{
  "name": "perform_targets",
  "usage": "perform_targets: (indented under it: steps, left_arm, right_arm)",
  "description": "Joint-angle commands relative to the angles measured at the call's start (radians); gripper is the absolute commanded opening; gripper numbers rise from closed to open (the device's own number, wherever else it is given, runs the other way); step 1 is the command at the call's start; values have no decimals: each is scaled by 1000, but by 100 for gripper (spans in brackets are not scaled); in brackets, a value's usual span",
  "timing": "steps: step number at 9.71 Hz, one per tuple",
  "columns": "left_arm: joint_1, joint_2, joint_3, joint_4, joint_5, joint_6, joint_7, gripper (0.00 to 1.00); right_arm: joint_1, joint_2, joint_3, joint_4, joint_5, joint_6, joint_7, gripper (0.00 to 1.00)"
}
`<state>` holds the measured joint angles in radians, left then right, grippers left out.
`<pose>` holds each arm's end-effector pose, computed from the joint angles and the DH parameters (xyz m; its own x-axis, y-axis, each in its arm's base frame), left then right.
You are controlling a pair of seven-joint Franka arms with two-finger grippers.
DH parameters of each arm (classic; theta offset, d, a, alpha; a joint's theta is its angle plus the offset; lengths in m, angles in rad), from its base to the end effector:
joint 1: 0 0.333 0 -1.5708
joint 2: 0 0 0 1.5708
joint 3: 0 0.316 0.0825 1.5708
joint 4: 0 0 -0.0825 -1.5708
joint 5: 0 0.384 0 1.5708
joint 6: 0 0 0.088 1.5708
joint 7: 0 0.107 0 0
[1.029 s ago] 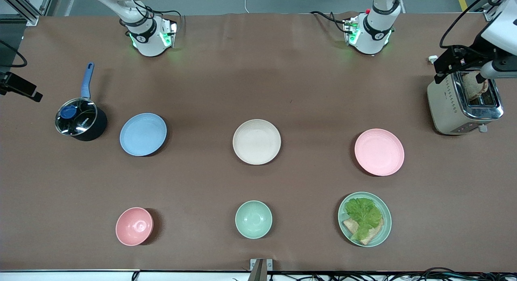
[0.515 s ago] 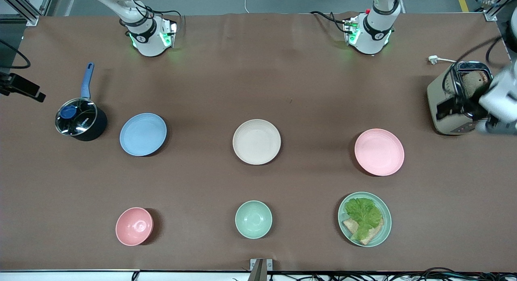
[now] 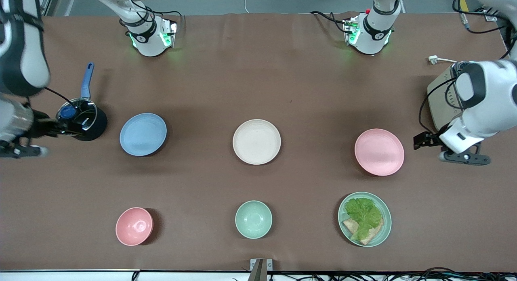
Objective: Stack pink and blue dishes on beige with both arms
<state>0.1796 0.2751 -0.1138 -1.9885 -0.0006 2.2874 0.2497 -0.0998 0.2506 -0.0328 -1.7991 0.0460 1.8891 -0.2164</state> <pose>0.6025 0.0421 0.3291 0.9836 -0.1774 0.0324 -0.1783 -0.9837 0.0240 0.6022 -0.0757 0.3954 0.9863 0.0704 -0.1492 0.0611 -0.9959 -0.0663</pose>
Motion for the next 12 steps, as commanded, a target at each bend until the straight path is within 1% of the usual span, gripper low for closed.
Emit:
perform_targets:
  steps: [1,2,3,4,5,6,7,8,9,10,11,12]
  left_arm:
    - [41,136,-18,-3,-44,87,101,72]
    - [41,182,-18,-4,-45,130,111,66]
    - [44,222,-18,-3,-45,151,112,60]
    - [44,251,-18,-3,-44,165,112,55]
    - [46,259,-18,-3,-45,165,114,51]
    - [46,260,-18,-3,-45,165,114,39]
    - [46,268,-18,-3,-45,165,117,21]
    - [46,272,-20,-1,-45,165,123,1]
    - [44,265,-20,-1,-45,162,125,0]
    - [46,245,-39,-1,-45,158,126,0]
    - [46,201,-58,0,-45,141,120,0]
    - [46,147,-96,4,-53,77,103,0]
  right_arm:
    - [-23,34,7,-171,60,214,-151,100]
    - [-27,53,5,-225,107,307,-208,100]
    - [-29,82,5,-249,148,361,-240,100]
    - [-28,119,7,-273,202,427,-285,100]
    - [-29,133,7,-304,253,480,-360,100]
    - [-31,150,5,-312,287,505,-404,100]
    - [-31,163,5,-324,313,525,-423,99]
    - [-31,168,5,-335,334,525,-426,93]
    - [-31,168,5,-351,339,524,-432,86]
    - [-34,170,5,-353,341,524,-452,75]
    - [-44,177,5,-353,341,519,-475,63]
    - [-44,185,4,-353,341,518,-483,55]
